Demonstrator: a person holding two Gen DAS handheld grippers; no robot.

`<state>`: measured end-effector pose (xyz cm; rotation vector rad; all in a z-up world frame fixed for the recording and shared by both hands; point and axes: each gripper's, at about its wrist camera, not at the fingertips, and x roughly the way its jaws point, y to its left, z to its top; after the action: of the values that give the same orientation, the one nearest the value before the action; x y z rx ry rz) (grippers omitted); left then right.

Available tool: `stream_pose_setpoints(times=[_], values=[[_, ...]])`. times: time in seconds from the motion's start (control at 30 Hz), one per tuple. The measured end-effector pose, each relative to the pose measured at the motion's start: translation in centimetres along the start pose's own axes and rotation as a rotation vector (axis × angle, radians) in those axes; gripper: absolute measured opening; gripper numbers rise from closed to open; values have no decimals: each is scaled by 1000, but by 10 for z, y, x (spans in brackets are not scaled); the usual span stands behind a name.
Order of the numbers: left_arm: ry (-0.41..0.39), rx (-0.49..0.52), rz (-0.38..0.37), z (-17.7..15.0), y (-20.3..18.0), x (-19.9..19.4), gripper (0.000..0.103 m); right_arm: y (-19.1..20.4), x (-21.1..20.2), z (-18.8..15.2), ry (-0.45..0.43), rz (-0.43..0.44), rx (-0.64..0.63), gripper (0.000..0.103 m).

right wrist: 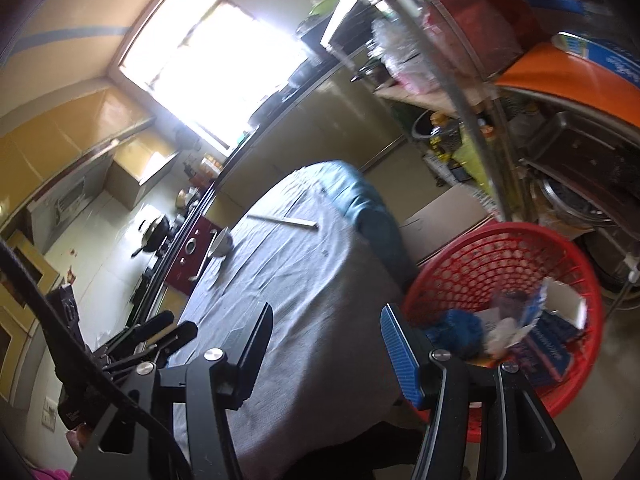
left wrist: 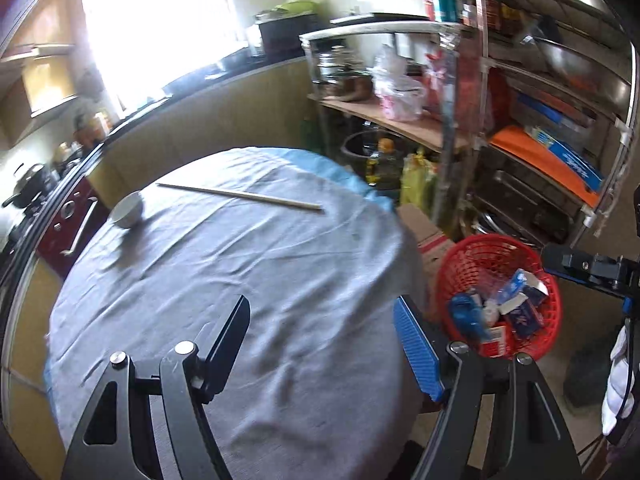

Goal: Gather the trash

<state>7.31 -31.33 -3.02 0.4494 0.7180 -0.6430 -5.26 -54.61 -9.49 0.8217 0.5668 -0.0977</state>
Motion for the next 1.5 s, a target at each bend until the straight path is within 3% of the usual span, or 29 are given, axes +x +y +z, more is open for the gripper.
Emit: stream_pose_setpoints(times=[0.57,1.03,1.27,1.5], values=[[-52,-229,225,-53,105,-65,75,126,44,-34,108,88,-293,60],[-65,-473,422,-113,177,-136,75,247,54,-84,146,228,-570,61],[-110,-526,505,-130,187,-168,75,282,36,-112,130,288,-663,62],[-145,-515,539,-134,183,-190,75,291,20,-124,112,313,-667,64]])
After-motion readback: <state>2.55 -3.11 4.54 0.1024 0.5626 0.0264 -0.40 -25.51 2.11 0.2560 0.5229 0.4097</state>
